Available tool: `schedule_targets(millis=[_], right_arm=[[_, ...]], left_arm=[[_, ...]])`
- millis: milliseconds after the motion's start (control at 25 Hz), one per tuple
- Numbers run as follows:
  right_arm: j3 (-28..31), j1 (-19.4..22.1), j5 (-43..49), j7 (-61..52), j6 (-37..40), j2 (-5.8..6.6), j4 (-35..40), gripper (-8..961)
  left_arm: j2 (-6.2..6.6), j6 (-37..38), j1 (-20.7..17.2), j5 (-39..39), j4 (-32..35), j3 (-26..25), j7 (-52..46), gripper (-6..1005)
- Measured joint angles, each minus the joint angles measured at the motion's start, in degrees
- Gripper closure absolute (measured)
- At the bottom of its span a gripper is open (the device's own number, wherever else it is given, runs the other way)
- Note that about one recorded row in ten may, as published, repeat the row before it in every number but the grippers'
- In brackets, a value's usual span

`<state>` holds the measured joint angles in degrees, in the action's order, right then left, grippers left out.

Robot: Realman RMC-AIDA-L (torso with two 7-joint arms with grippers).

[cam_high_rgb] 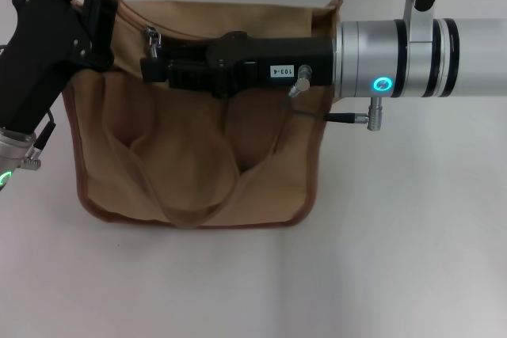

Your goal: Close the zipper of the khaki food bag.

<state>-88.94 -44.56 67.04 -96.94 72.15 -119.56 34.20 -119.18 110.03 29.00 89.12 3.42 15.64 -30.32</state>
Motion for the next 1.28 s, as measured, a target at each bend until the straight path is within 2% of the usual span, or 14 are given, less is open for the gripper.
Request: schedule_targets(millis=[280, 520, 920, 1280], right_arm=[[0.38, 0.1, -0.06, 0.1, -0.05, 0.03, -0.1, 808], [0.37, 0.09, -0.07, 0.11, -0.96, 0.01, -0.1, 950], [0.56, 1.23, -0.07, 0.1, -0.05, 0.01, 0.17, 951], [5.03, 3.01, 1.55, -1.1, 5.19, 0.94, 0.2, 951]], left_arm=[[0.0, 0.0, 0.1, 0.0, -0.22, 0.08, 0.0, 951], [0.0, 0.0, -0.01, 0.0, -0.32, 0.09, 0.0, 950], [-0.01, 0.01, -0.41, -0.09, -0.35, 0.02, 0.0, 950], [0.05, -0.24, -1.56, -0.56, -0.11, -0.86, 0.0, 949]])
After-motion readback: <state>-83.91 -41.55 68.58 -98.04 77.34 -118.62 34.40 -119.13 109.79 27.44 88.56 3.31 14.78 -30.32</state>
